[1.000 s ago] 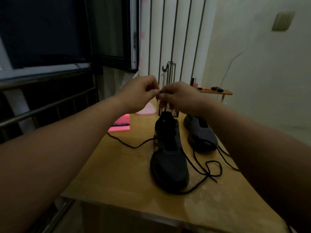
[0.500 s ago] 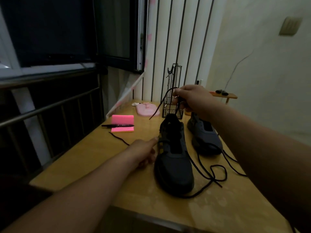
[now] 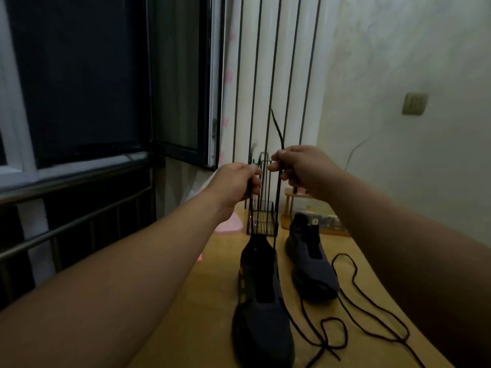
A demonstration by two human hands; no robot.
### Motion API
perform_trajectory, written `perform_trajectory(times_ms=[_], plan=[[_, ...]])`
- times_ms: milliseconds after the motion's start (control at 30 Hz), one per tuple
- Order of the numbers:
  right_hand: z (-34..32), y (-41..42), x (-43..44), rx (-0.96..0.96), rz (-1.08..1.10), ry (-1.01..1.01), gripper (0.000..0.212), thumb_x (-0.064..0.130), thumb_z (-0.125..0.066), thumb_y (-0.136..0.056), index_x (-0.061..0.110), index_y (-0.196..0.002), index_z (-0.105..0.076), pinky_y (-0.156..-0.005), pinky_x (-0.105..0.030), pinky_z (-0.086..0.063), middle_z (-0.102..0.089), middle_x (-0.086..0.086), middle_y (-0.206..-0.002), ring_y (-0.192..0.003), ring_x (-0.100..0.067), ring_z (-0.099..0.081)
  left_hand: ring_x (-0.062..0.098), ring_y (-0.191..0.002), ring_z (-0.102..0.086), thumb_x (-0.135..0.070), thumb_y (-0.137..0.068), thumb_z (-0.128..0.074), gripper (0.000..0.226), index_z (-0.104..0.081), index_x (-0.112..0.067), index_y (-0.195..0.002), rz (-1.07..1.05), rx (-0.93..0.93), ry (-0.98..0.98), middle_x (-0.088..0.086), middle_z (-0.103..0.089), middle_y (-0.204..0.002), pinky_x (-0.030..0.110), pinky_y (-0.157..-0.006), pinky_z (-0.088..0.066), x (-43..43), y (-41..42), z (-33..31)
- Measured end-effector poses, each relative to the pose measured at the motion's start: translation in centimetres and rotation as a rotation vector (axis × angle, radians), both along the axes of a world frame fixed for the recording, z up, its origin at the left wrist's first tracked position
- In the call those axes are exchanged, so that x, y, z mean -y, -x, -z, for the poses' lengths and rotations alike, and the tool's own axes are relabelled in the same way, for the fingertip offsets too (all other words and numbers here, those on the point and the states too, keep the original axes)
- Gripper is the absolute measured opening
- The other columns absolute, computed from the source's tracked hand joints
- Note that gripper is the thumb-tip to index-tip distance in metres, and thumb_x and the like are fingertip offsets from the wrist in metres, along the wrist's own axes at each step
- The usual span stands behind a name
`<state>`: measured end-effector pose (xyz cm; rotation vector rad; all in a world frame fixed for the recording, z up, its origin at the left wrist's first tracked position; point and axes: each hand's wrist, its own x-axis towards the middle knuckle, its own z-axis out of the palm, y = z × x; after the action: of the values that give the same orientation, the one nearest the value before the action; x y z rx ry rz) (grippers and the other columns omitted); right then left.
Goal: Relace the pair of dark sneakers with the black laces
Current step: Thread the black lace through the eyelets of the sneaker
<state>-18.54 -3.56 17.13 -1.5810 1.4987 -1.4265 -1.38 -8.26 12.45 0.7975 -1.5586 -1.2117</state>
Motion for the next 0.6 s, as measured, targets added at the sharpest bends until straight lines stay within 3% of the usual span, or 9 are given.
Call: perform_trajectory(times_ms=[133, 300, 400, 467, 600], plan=[[-2.7, 0.3, -0.5, -0.072, 0.020, 0.035, 0.022, 0.026, -0.055, -0.107, 0.014, -0.109, -0.073, -0.065, -0.028, -0.052, -0.079, -0.008, -0.097, -0.075, -0.017, -0.066, 0.018, -0.078, -0.062, -0.021, -0.110, -0.050, 0.023, -0.070, -0.009, -0.111, -0.011, 0.000, 0.097, 0.009, -0.068, -0.093, 0.021, -0.064, -0.055, -0.4, 0.7, -3.6], [-4.2, 0.3, -1.3, -0.189, 0.045, 0.096, 0.023, 0.030, -0.056, -0.106, 0.018, -0.108, -0.076, -0.068, -0.028, -0.052, -0.075, -0.003, -0.101, -0.082, -0.017, -0.065, 0.021, -0.087, -0.066, -0.030, -0.111, -0.045, 0.029, -0.070, -0.016, -0.116, -0.080, 0.158, 0.273, 0.008, -0.072, -0.102, 0.042, -0.089, -0.058, -1.3, 1.3, -5.9], [-4.5, 0.3, -1.7, -0.246, 0.074, 0.110, 0.023, 0.032, -0.060, -0.104, 0.018, -0.112, -0.075, -0.068, -0.028, -0.051, -0.072, -0.002, -0.102, -0.085, -0.018, -0.064, 0.020, -0.092, -0.069, -0.034, -0.112, -0.044, 0.032, -0.070, -0.019, -0.120, -0.122, 0.252, 0.347, 0.003, -0.073, -0.101, 0.043, -0.089, -0.058, -1.8, 1.8, -6.1], [-4.5, 0.3, -2.0, -0.284, 0.104, 0.113, 0.024, 0.035, -0.062, -0.103, 0.018, -0.115, -0.075, -0.068, -0.027, -0.050, -0.071, -0.001, -0.101, -0.087, -0.018, -0.063, 0.021, -0.098, -0.067, -0.037, -0.112, -0.043, 0.033, -0.070, -0.022, -0.123, -0.133, 0.264, 0.353, 0.000, -0.071, -0.106, 0.040, -0.089, -0.056, -2.2, 2.1, -6.2], [-4.6, -0.4, -3.1, -0.311, 0.106, 0.128, 0.025, 0.036, -0.064, -0.101, 0.014, -0.108, -0.075, -0.065, -0.025, -0.051, -0.069, -0.001, -0.094, -0.078, -0.015, -0.058, 0.022, -0.115, -0.059, -0.036, -0.111, -0.042, 0.026, -0.067, -0.030, -0.112, -0.044, 0.175, 0.252, -0.003, -0.067, -0.121, 0.042, -0.101, -0.048, -3.5, 2.2, -6.6]])
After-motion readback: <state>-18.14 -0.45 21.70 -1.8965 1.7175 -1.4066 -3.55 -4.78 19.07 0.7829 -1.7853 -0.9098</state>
